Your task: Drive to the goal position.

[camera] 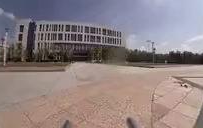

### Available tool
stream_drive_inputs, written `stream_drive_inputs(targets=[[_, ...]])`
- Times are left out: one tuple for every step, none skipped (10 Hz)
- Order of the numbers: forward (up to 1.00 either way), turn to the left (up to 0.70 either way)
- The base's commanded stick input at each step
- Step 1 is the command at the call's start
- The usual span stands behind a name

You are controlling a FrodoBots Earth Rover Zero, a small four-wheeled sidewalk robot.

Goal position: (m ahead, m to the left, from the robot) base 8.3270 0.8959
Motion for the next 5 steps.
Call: stream_drive_inputs(targets=[[0.70, 0.35], [0.70, 0.35], [0.70, 0.24], [0.70, 0.00], [0.70, 0.00]])
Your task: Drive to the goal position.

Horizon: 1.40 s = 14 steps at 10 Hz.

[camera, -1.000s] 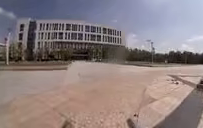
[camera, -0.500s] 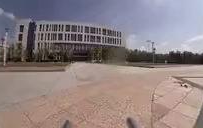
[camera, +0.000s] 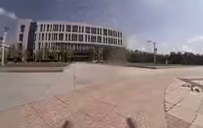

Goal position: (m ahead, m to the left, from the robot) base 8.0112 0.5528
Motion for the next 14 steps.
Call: stream_drive_inputs(targets=[[0.70, 0.00], [0.70, 0.00], [0.70, 0.00], [0.70, 0.00], [0.70, 0.00], [0.70, 0.00], [0.70, 0.00], [0.70, 0.00], [0.70, 0.00], [0.70, 0.00], [0.70, 0.00], [0.70, 0.00], [0.70, 0.00], [0.70, 0.00]])
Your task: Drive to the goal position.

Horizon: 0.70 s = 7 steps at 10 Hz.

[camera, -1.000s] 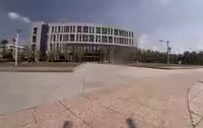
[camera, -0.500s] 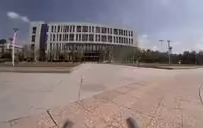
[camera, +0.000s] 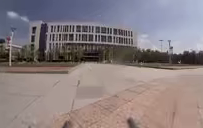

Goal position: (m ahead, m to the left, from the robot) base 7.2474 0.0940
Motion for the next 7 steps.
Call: stream_drive_inputs(targets=[[0.70, 0.00], [0.70, 0.15], [0.70, 0.34], [0.70, 0.35], [0.70, 0.29], [0.70, 0.07], [0.70, 0.01]])
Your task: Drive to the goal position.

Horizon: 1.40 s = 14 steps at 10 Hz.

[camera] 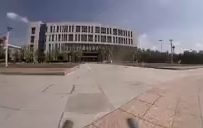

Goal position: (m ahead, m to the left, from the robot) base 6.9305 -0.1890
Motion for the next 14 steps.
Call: stream_drive_inputs(targets=[[0.70, 0.00], [0.70, 0.00], [0.70, 0.00], [0.70, 0.00], [0.70, 0.00], [0.70, 0.00], [0.70, 0.00], [0.70, 0.00], [0.70, 0.00], [0.70, 0.00], [0.70, 0.00], [0.70, 0.00], [0.70, 0.02], [0.70, 0.21]])
